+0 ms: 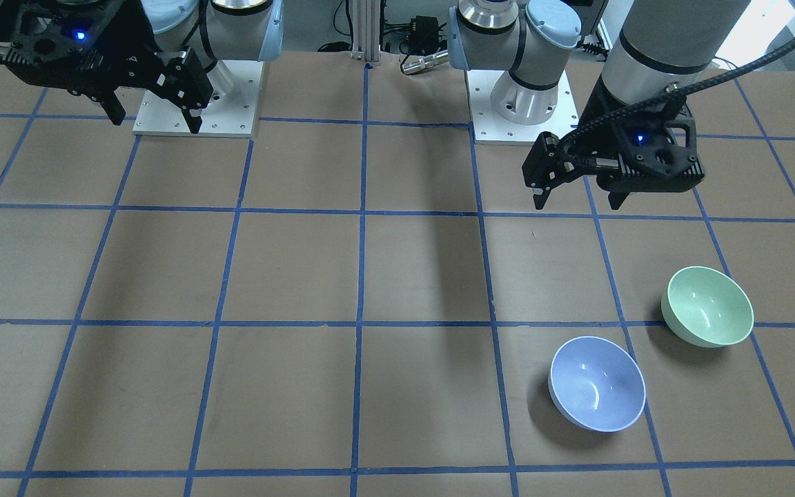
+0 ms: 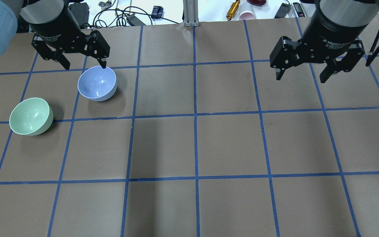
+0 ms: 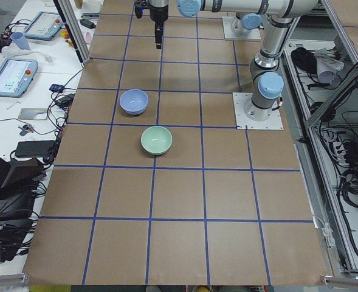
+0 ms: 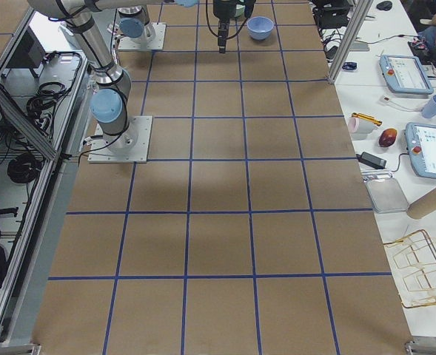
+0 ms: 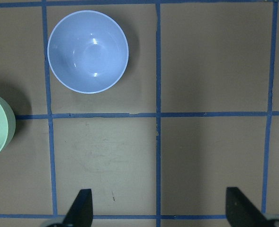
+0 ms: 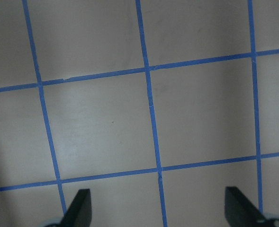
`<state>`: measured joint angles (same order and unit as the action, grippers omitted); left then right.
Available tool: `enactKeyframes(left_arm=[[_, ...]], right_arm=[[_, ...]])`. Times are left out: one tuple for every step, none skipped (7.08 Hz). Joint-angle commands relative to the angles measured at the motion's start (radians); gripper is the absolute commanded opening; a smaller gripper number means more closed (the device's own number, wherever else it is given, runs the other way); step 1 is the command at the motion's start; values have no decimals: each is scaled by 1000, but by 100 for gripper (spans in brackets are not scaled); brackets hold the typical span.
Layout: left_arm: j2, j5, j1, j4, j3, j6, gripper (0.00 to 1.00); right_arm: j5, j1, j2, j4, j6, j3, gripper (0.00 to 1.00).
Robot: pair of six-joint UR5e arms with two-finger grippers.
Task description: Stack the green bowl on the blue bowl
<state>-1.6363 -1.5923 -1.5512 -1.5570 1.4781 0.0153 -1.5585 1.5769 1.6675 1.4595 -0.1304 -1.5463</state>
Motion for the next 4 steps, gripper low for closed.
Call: enactKeyframes(left_arm=[[-2, 0, 6, 0, 2, 0, 100], [-2, -3, 8, 0, 1, 0, 100], [0, -3, 11, -3, 2, 0, 100], [0, -3, 14, 0, 1, 0, 100]], right_arm=[[0, 0, 0, 1, 0, 0, 100], [0, 0, 0, -1, 0, 0, 100], [0, 0, 0, 1, 0, 0, 100], [0, 0, 0, 1, 0, 0, 100]])
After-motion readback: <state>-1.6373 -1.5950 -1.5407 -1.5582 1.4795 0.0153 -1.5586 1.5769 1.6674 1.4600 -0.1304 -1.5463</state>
